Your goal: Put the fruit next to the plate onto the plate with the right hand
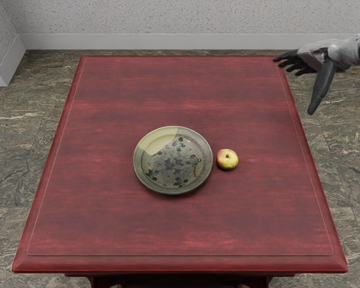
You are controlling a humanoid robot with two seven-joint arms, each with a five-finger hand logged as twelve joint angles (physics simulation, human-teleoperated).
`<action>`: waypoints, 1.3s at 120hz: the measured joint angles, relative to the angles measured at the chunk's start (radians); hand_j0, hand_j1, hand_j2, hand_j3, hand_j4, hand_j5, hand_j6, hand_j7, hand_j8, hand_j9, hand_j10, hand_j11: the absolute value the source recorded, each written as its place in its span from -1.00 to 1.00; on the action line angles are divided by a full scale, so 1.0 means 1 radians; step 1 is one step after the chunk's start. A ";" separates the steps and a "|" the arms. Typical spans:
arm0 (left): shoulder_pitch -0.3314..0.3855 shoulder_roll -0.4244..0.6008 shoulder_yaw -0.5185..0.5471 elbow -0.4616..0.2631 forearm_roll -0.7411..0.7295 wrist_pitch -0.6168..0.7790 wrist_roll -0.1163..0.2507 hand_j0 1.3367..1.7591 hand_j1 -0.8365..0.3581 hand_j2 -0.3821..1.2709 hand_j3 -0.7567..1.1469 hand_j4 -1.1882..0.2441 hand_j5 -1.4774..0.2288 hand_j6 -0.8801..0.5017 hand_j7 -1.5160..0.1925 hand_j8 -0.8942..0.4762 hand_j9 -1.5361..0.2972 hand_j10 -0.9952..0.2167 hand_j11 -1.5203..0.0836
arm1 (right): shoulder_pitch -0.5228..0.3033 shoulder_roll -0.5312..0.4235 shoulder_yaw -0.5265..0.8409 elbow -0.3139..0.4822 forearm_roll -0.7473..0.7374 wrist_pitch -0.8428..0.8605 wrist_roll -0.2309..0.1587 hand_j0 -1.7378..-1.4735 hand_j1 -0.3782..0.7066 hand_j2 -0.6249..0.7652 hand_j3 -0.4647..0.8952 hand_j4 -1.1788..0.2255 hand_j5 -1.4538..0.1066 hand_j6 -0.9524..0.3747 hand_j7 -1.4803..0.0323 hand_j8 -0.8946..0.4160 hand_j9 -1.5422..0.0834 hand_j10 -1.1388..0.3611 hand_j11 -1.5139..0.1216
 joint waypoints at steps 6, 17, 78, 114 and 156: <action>0.000 0.000 0.000 0.000 0.000 0.000 0.000 0.52 0.98 -0.54 -0.21 0.66 0.73 0.27 0.77 0.30 0.68 0.64 0.90 | -0.002 0.003 0.001 -0.002 0.000 0.000 0.002 -0.40 -0.92 -0.10 -0.32 0.66 0.84 0.41 0.94 0.34 0.88 0.50 0.83; 0.000 0.000 0.000 0.000 0.000 0.000 0.000 0.52 0.98 -0.54 -0.21 0.66 0.73 0.27 0.77 0.30 0.68 0.64 0.90 | -0.002 0.007 0.009 0.000 0.000 0.000 0.002 -0.40 -0.92 -0.10 -0.32 0.66 0.84 0.41 0.94 0.34 0.88 0.50 0.83; 0.000 0.000 0.000 0.000 0.000 0.000 0.000 0.52 0.98 -0.54 -0.21 0.66 0.73 0.27 0.77 0.30 0.68 0.64 0.90 | 0.053 -0.144 0.153 0.494 -0.005 0.000 -0.363 -0.40 -0.91 -0.11 -0.32 0.65 0.83 0.40 0.93 0.33 0.87 0.49 0.82; 0.000 0.000 0.000 0.000 0.000 0.000 0.000 0.52 0.98 -0.54 -0.21 0.66 0.73 0.27 0.77 0.30 0.68 0.64 0.90 | 0.049 -0.112 0.130 0.697 -0.059 -0.338 -0.474 -0.40 -0.91 -0.11 -0.32 0.65 0.83 0.40 0.93 0.33 0.87 0.49 0.82; 0.000 0.000 0.000 0.000 0.000 0.000 0.000 0.52 0.98 -0.54 -0.21 0.66 0.73 0.27 0.77 0.30 0.68 0.64 0.90 | 0.016 -0.096 0.081 0.828 -0.112 -0.560 -0.486 -0.40 -0.90 -0.11 -0.32 0.65 0.83 0.40 0.92 0.33 0.87 0.49 0.82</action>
